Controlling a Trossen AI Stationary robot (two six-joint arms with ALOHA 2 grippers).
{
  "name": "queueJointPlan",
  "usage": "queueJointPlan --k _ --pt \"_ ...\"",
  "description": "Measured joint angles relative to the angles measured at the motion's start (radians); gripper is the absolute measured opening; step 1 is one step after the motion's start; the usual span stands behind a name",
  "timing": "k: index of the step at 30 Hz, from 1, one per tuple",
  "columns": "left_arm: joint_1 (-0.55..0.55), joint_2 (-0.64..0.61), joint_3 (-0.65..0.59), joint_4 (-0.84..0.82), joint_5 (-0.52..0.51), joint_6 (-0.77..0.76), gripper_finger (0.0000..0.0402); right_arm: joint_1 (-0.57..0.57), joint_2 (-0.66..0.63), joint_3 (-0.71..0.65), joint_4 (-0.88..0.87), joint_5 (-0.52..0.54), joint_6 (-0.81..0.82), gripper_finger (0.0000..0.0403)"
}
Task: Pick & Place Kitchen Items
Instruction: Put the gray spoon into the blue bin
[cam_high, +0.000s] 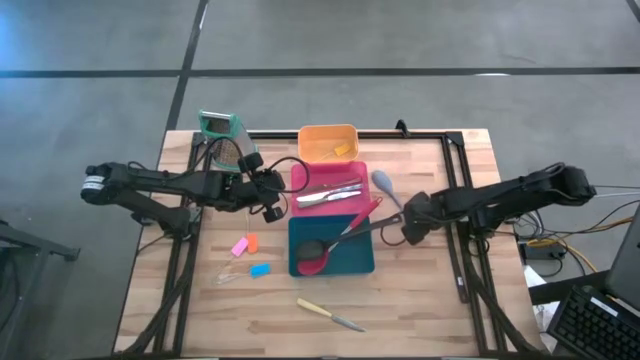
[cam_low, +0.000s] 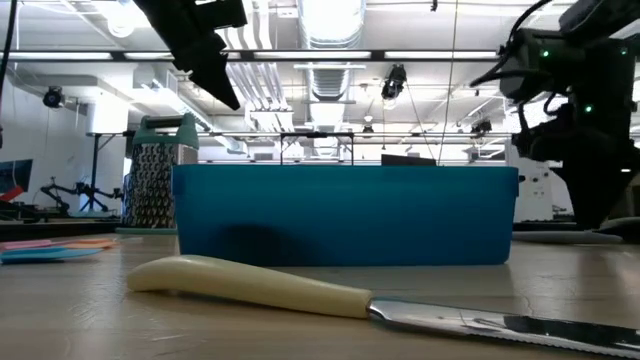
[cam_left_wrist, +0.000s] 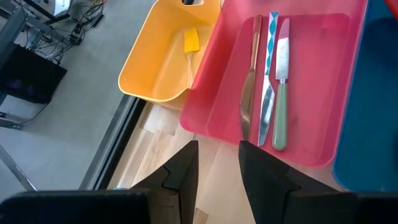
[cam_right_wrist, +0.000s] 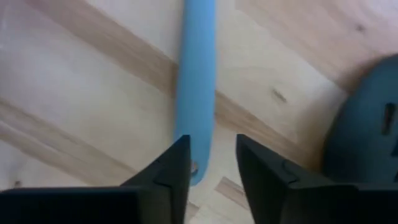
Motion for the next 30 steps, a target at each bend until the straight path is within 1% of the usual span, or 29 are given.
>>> queueJointPlan --k 4,8,11,15,18,20,25,30 --pt "0.000 0.000 0.000 0.000 0.000 0.000 0.0119 0.000 0.046 0.001 0.047 -0.022 -0.026 0.0166" --pt "0.000 0.000 0.000 0.000 0.000 0.000 0.0119 0.000 0.073 0.001 0.117 -0.022 -0.046 0.0196" --pt "0.000 0.000 0.000 0.000 0.000 0.000 0.0119 -0.004 0.104 0.002 0.134 -0.011 -0.053 0.0205" --pt "0.000 0.000 0.000 0.000 0.000 0.000 0.0119 -0.026 0.173 -0.005 0.138 -0.011 -0.055 0.0205" --pt "0.000 0.000 0.000 0.000 0.000 0.000 0.0119 -0.032 0.217 0.001 0.141 -0.011 -0.055 0.0187" --pt "0.000 0.000 0.000 0.000 0.000 0.000 0.0119 -0.032 0.228 0.001 0.145 -0.008 -0.056 0.0164" --pt "0.000 0.000 0.000 0.000 0.000 0.000 0.0119 -0.032 0.179 -0.007 0.135 -0.009 -0.039 0.0072" --pt "0.000 0.000 0.000 0.000 0.000 0.000 0.0119 -0.032 0.101 -0.018 0.095 -0.008 0.008 0.0070"
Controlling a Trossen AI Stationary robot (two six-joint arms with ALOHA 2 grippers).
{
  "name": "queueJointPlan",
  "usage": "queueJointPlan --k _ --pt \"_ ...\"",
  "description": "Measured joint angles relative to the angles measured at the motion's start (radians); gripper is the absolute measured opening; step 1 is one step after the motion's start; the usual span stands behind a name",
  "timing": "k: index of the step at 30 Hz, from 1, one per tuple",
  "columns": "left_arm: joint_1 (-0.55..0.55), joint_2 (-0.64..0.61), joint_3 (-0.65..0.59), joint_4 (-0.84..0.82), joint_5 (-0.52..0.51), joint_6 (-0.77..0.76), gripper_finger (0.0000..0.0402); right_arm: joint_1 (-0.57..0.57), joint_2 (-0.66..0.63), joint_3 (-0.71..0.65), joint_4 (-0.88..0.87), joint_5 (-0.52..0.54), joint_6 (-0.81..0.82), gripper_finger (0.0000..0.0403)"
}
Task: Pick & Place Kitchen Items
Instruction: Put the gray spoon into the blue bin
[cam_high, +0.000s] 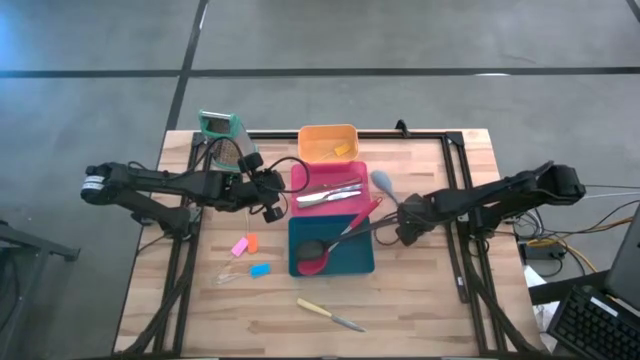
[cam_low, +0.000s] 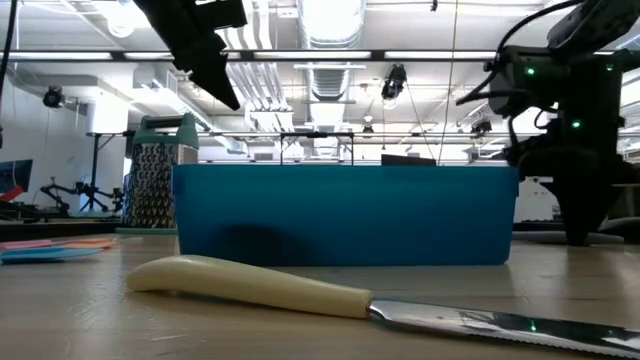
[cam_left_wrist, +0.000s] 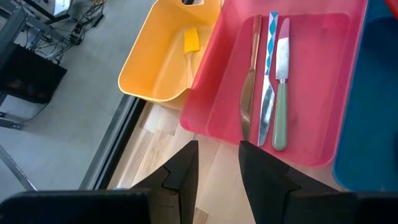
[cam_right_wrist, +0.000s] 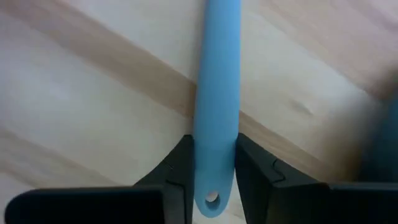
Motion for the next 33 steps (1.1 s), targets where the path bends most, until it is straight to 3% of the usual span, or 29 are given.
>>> queueJointPlan --k 12,21,28,33 --pt "-0.001 0.000 -0.006 0.000 0.000 -0.004 0.0119 0.038 -0.251 -0.065 -0.106 0.051 0.149 0.0070" --pt "-0.001 0.000 -0.013 0.000 0.000 -0.009 0.0119 0.087 -0.441 -0.058 -0.102 0.218 0.190 0.0070" --pt "-0.001 0.000 -0.013 0.000 0.000 -0.010 0.0119 0.088 -0.529 -0.031 -0.027 0.359 0.046 0.0070" --pt "0.000 0.000 -0.013 0.000 0.000 -0.010 0.0119 0.088 -0.540 0.021 0.064 0.374 -0.153 0.0070"
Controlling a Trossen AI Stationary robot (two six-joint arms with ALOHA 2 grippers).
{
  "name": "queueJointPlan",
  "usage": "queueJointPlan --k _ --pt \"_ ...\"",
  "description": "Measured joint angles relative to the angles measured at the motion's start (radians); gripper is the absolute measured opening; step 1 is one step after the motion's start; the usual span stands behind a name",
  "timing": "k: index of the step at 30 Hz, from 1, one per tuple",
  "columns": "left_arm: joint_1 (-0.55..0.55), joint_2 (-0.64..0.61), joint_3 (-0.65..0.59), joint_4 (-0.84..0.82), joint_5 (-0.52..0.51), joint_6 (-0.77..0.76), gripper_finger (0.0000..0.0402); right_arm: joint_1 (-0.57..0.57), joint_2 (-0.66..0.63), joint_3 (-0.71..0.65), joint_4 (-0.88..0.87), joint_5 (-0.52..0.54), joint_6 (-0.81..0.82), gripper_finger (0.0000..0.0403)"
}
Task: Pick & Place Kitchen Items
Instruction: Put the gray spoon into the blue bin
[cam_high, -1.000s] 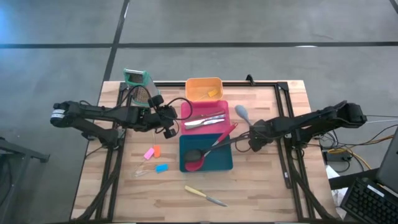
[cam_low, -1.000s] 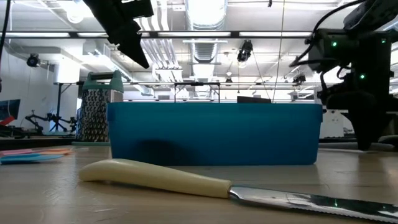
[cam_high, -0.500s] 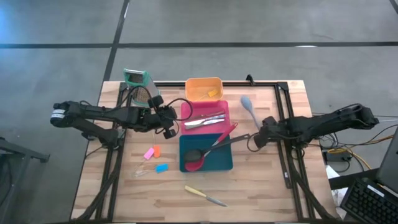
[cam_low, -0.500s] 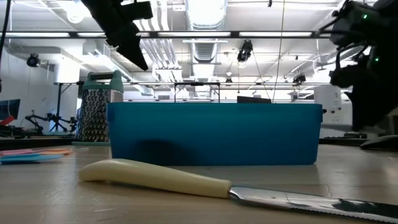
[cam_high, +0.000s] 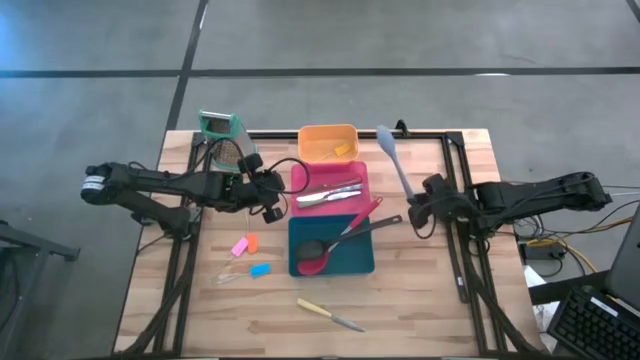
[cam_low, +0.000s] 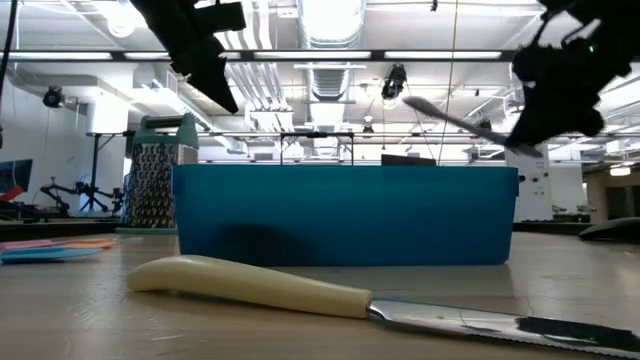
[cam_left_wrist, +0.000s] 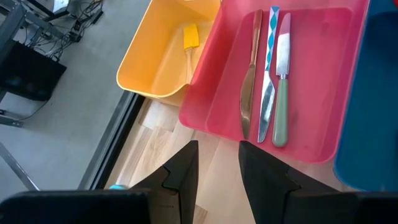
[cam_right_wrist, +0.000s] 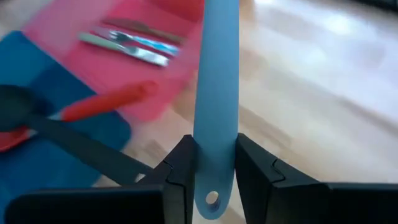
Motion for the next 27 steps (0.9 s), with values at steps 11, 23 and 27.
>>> queueJointPlan --k 11,23,27 --pt "0.001 0.000 0.000 0.000 0.000 -0.001 0.0119 0.000 0.174 0.304 0.008 -0.133 -0.368 0.0070" --pt "0.000 -0.003 0.049 -0.036 -0.001 0.029 0.0119 0.016 0.609 0.745 -0.512 -0.213 -0.462 0.0070" --pt "0.000 -0.003 0.081 -0.048 -0.001 0.043 0.0119 0.051 0.706 0.821 -0.545 -0.279 -0.489 0.0070"
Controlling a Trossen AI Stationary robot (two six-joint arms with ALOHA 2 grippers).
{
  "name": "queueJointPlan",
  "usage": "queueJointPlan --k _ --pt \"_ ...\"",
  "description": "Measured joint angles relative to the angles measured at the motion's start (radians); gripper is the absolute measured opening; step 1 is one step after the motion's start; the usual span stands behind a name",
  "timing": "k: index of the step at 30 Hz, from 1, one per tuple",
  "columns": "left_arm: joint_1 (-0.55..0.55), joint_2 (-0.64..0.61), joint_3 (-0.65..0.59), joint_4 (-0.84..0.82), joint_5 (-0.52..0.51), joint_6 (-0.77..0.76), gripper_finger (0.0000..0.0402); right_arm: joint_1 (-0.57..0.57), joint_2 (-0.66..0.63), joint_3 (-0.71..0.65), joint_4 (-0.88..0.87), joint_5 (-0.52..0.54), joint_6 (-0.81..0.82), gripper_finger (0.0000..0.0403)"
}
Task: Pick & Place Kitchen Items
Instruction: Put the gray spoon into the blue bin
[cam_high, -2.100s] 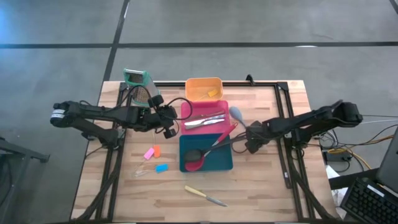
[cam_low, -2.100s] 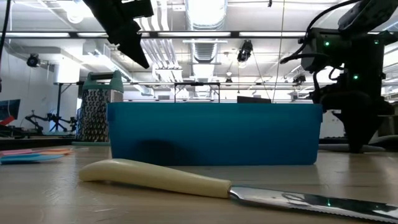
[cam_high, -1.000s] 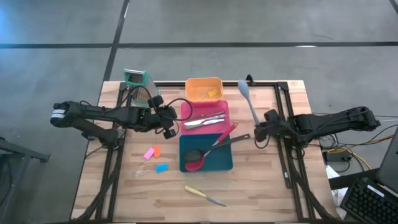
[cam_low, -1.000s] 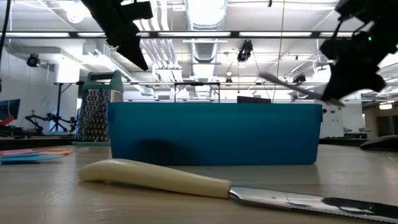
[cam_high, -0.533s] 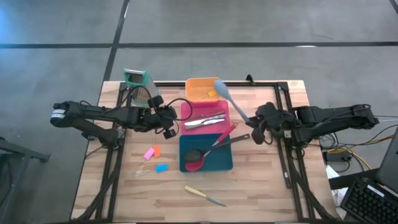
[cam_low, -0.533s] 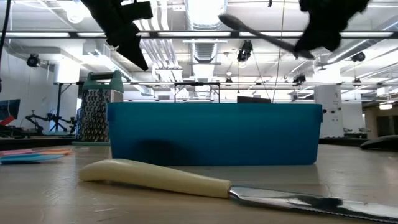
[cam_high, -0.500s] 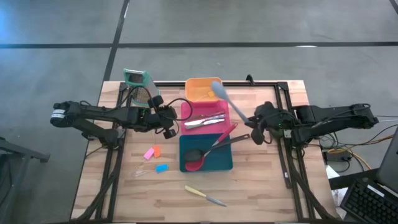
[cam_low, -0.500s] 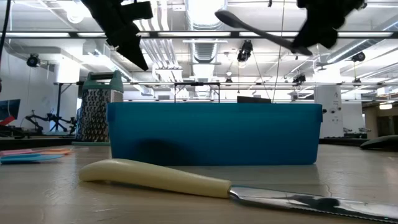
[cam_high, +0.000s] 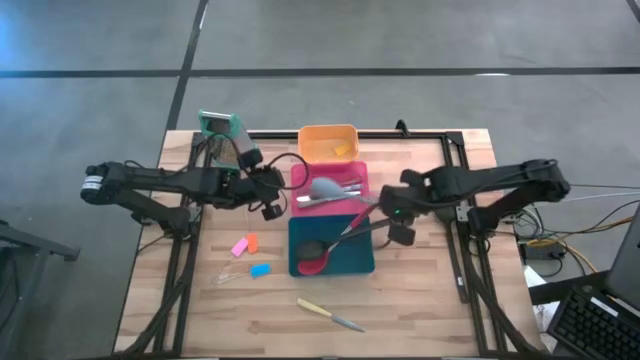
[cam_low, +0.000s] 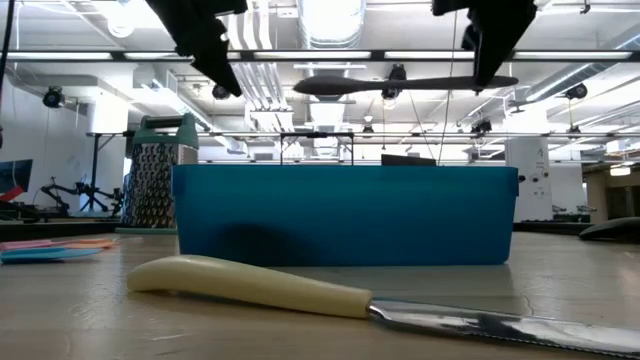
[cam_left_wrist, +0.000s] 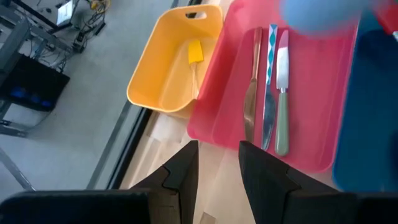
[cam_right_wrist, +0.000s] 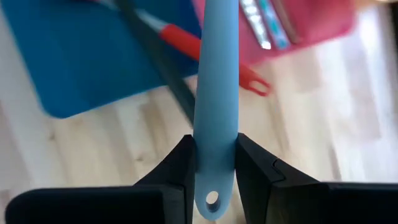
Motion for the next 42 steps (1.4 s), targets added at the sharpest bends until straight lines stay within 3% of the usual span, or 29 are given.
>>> queueJointPlan --k 14,25,42 --pt "0.000 0.000 0.051 -0.010 0.001 0.001 0.0119 0.168 0.222 0.123 -0.095 -0.053 -0.128 0.0070" --pt "0.000 0.000 0.075 -0.009 0.001 0.002 0.0119 0.167 0.373 0.174 -0.183 -0.047 -0.288 0.0070" --pt "0.000 -0.001 0.075 -0.006 0.001 0.002 0.0119 0.096 0.431 0.212 -0.137 -0.047 -0.390 0.0070"
